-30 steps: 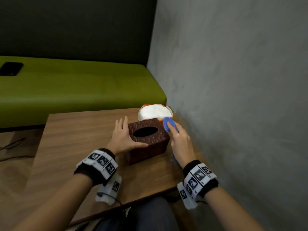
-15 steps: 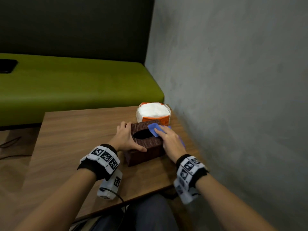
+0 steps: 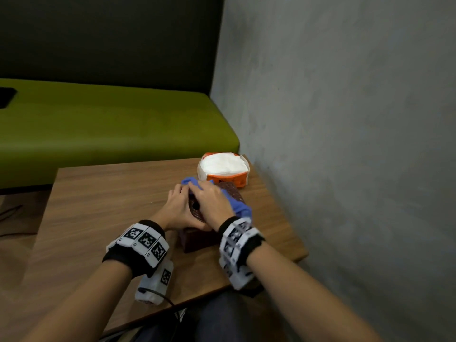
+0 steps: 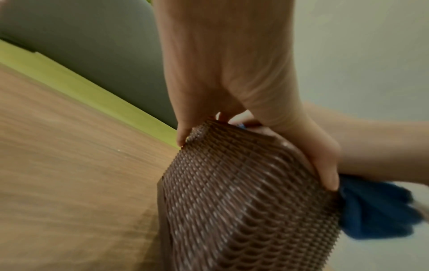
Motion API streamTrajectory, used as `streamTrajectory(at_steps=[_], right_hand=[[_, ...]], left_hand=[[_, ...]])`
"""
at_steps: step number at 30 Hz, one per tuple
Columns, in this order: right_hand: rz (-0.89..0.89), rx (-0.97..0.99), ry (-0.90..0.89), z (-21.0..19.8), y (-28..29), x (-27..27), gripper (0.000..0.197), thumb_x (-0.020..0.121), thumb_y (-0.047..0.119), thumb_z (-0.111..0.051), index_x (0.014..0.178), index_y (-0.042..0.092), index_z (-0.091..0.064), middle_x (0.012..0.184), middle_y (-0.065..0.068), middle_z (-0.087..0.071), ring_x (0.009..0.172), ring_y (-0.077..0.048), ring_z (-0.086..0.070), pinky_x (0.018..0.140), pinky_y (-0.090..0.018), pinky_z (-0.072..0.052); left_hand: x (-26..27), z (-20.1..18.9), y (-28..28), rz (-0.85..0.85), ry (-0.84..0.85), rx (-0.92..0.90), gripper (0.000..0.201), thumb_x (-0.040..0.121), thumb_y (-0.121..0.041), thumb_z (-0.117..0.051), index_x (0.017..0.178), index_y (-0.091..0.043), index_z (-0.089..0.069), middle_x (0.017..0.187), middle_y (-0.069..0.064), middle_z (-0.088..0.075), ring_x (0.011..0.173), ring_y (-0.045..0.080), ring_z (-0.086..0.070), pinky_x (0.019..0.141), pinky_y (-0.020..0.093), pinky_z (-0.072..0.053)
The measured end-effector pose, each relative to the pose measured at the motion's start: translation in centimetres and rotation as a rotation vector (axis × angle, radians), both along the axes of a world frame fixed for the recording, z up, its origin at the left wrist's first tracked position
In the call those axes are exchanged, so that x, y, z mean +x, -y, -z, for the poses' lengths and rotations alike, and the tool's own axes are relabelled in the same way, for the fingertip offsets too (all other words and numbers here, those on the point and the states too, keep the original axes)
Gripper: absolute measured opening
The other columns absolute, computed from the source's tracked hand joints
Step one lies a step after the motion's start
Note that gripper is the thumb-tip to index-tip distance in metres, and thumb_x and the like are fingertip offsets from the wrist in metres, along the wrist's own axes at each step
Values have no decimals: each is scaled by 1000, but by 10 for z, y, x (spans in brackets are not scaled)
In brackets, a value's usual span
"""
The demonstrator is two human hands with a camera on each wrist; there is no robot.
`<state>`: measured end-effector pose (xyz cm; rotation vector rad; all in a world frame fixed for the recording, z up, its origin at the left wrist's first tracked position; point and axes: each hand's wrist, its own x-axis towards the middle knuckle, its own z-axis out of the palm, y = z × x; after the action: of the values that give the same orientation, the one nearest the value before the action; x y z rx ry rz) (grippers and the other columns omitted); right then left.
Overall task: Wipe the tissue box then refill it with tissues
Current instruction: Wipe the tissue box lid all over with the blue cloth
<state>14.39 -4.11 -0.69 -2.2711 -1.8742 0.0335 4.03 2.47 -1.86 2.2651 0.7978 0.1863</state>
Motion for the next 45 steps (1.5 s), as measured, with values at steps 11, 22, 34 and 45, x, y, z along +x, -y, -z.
streamTrajectory(at_steps=[11, 22, 34, 45], right_hand=[[-57, 107, -102, 15, 2, 1, 53, 77, -11, -50, 127, 7, -51, 128, -20, -55, 118, -35, -49, 98, -43, -40], [411, 273, -755, 43, 73, 83, 29, 92, 0, -48, 116, 6, -63, 118, -13, -66, 112, -26, -60, 98, -37, -47], [395, 89, -220, 45, 90, 131, 42, 92, -4, -41, 130, 11, -50, 133, -18, -51, 122, -34, -48, 102, -38, -38], [103, 255, -60, 13, 50, 46, 35, 88, 38, -41, 105, 20, -65, 131, -5, -56, 132, -28, -38, 109, -55, -21]], left_hand=[[-3, 3, 2, -13, 52, -15, 127, 24, -67, -57, 133, -7, -33, 125, 11, -36, 118, 25, -33, 99, 32, -32], [-6, 8, -1, -2, 43, -40, 136, 25, -68, -63, 140, -7, -23, 133, 10, -30, 126, 25, -27, 107, 39, -31], [-10, 12, -6, 66, 19, -80, 139, 31, -68, -61, 145, -12, -7, 145, 4, -16, 136, 23, -16, 115, 39, -25], [-9, 24, -1, 23, 174, -67, 129, 36, -67, -59, 145, -13, -17, 146, 8, -16, 139, 24, -14, 115, 37, -19]])
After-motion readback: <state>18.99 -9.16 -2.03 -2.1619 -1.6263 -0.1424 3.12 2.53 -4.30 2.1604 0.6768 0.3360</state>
